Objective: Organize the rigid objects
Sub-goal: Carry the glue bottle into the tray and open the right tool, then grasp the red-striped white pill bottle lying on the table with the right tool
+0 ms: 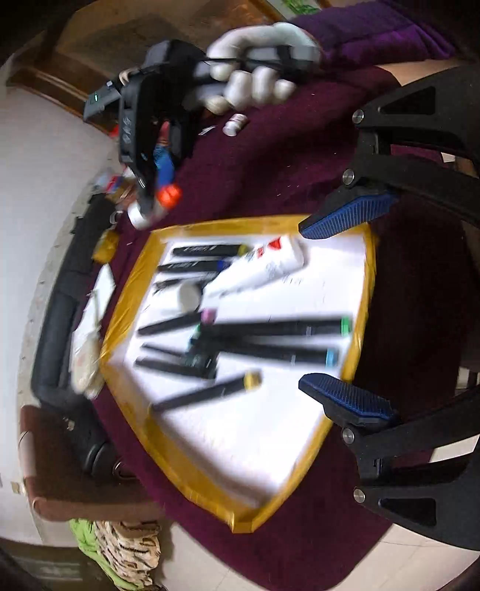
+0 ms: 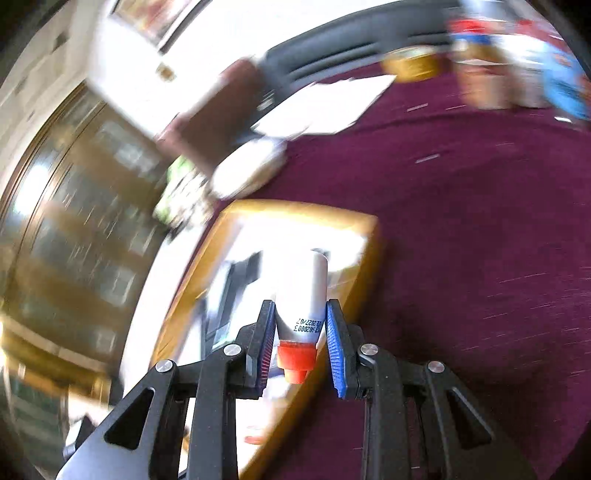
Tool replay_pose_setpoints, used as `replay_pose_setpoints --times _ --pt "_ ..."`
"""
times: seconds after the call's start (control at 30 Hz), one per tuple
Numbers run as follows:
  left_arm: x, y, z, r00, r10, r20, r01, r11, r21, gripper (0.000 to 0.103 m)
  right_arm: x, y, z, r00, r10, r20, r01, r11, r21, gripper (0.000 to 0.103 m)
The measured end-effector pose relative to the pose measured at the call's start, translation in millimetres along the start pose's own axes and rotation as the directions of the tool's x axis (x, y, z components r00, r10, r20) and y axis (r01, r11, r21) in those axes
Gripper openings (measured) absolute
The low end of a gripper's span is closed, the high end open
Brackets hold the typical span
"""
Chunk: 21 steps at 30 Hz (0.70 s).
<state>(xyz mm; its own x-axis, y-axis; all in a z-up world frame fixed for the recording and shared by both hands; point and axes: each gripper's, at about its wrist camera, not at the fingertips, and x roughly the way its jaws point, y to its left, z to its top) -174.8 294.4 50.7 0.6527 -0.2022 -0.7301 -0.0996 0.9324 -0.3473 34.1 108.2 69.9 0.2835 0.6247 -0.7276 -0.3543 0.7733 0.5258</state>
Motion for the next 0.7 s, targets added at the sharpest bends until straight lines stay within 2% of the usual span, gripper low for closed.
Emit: replay_pose_setpoints --times 0.1,0.2,0.4,0.53,0.63,0.7 --pt "-20 19 1 0.999 0.013 0.036 -0.012 1.000 -0.023 0.075 38 52 -20 0.994 0.060 -0.096 -0.069 0.994 -0.090 0.024" --pt "-31 41 -1 0.999 -0.015 0.046 0.018 0.998 -0.058 0.075 71 93 -40 0.978 0.094 -0.187 -0.122 0.981 -0.150 0.025" --pt "-31 78 -15 1.000 0.019 0.022 -0.015 0.988 -0.153 0.075 124 134 -65 0.939 0.107 -0.327 -0.172 0.969 -0.176 0.025" --pt "-29 80 -15 1.000 0.017 0.018 -0.013 0.985 -0.170 0.075 131 140 -71 0.944 0.069 -0.324 -0.139 0.970 -0.201 0.025" --pt "-28 72 -11 1.000 0.006 0.025 -0.002 0.989 -0.149 0.075 108 131 -64 0.959 0.055 -0.279 -0.119 0.969 -0.218 0.026" --pt "-28 59 -9 0.999 0.000 0.033 0.004 0.993 -0.115 0.075 83 116 -53 0.975 0.041 -0.216 -0.091 0.970 -0.225 0.033"
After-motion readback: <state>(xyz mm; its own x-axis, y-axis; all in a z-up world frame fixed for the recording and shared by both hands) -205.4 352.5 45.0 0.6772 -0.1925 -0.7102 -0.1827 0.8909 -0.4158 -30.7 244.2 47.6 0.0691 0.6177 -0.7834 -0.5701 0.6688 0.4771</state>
